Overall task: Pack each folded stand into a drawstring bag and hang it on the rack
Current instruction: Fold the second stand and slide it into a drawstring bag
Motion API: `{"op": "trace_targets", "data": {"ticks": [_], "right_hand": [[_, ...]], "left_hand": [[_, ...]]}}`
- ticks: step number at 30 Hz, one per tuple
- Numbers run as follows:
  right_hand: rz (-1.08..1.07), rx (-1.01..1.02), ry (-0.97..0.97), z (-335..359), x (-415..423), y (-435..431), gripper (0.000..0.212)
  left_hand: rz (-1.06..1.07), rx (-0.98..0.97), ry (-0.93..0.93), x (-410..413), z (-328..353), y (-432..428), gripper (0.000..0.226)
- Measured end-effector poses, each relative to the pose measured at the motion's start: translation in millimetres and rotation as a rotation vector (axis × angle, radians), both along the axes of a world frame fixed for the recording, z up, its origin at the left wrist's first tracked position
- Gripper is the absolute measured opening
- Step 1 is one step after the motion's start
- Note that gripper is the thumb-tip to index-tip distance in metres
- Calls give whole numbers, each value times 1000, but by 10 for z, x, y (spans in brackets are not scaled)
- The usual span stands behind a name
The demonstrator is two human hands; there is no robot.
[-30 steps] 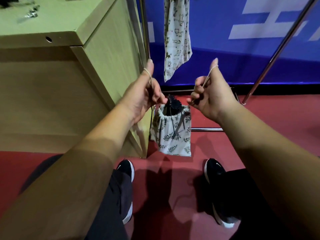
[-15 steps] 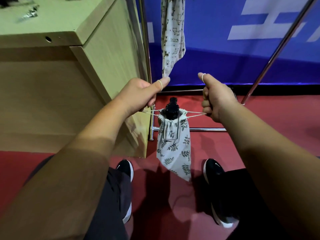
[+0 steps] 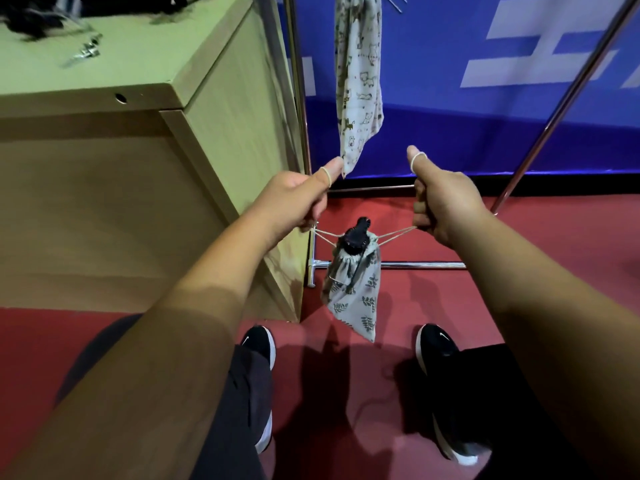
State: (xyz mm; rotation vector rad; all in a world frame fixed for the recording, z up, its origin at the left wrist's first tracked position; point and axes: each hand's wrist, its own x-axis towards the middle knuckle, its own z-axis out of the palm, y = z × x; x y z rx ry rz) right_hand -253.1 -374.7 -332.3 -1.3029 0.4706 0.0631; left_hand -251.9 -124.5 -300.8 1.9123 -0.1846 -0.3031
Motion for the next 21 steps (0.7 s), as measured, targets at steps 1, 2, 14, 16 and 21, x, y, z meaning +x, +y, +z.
{"op": "trace_targets", "data": {"ticks": [1, 2, 14, 16, 21], "right_hand": [[28, 13, -5, -29, -8, 16, 54], [58, 11, -3, -61, -16, 46, 54], [390, 127, 109, 47, -33, 359, 61], [387, 98, 134, 80, -31, 348, 59], [337, -38, 137, 91, -3, 267, 58]], "left_hand": [[-33, -50, 24, -12, -27, -48, 77], [-66, -90, 46, -33, -60, -100, 71], [-156, -486, 209, -209, -97, -503, 64], [-179, -515, 287, -196, -63, -494, 79], [-179, -345, 363, -101, 0, -400, 83]]}}
